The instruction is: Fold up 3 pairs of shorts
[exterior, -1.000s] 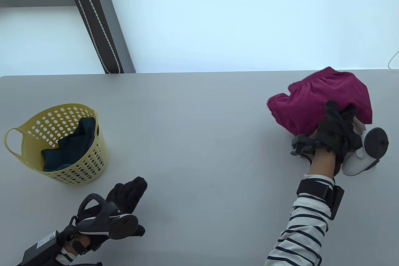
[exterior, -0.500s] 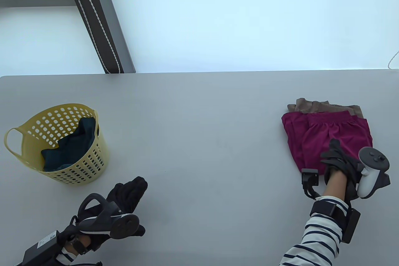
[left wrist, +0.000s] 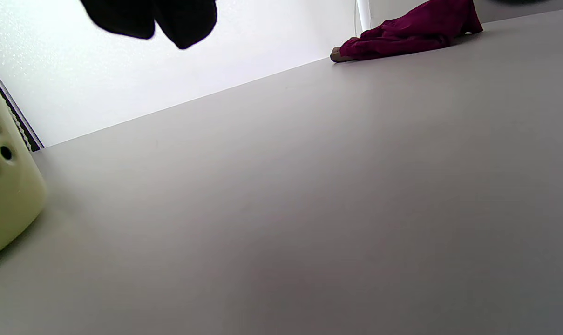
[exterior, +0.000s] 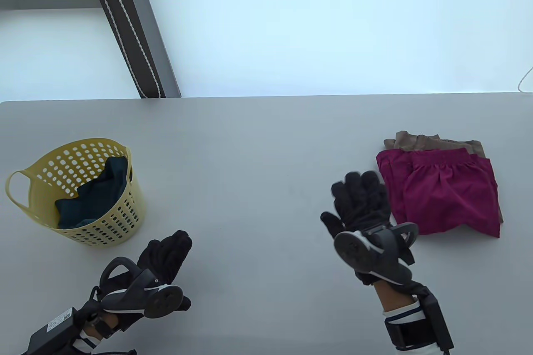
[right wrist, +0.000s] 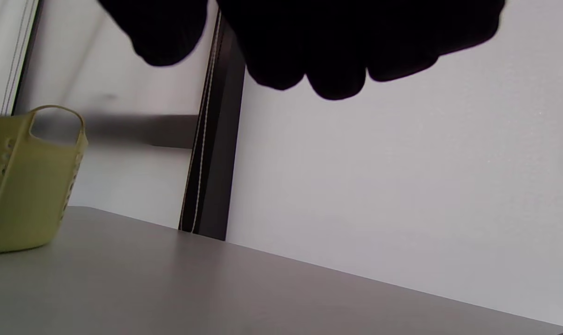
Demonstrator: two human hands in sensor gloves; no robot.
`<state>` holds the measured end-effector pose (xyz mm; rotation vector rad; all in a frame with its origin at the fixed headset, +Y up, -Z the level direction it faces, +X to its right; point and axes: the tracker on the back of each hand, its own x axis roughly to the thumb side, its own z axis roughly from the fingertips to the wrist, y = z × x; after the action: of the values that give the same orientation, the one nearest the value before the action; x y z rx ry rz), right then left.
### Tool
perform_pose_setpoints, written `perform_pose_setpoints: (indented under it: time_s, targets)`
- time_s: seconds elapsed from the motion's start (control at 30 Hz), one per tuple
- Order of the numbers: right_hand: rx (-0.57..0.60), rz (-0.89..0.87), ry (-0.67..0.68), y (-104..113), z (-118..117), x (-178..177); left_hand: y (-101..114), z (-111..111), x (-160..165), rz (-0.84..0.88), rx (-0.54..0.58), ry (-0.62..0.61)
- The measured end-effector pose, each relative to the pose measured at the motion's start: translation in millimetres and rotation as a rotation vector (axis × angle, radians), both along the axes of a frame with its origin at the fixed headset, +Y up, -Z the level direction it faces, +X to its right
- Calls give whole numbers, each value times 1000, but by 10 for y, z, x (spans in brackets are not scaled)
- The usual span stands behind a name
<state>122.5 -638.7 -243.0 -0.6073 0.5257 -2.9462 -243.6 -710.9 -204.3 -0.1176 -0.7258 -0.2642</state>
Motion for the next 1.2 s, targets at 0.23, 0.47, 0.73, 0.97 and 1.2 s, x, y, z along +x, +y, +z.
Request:
perform_pose_setpoints:
  time_s: [0.23, 0.47, 0.73, 0.97, 1.2]
  targets:
    - [-322, 170, 49, -845, -22, -226, -78, -84, -70, -73, 16, 39]
    - [-116, -89, 146, -553, 179, -343, 7, -185, -195, -113, 151, 93]
    - [-72, -121, 125, -441, 143, -237, 1555, -236, -648, 277, 553, 301]
    - [-56, -100, 135, -414, 164, -256, 1525, -1300, -1347, -201, -206, 684]
    - [-73, -84, 134, -425, 167, -276, 822, -1677, -1507, -481, -495, 770]
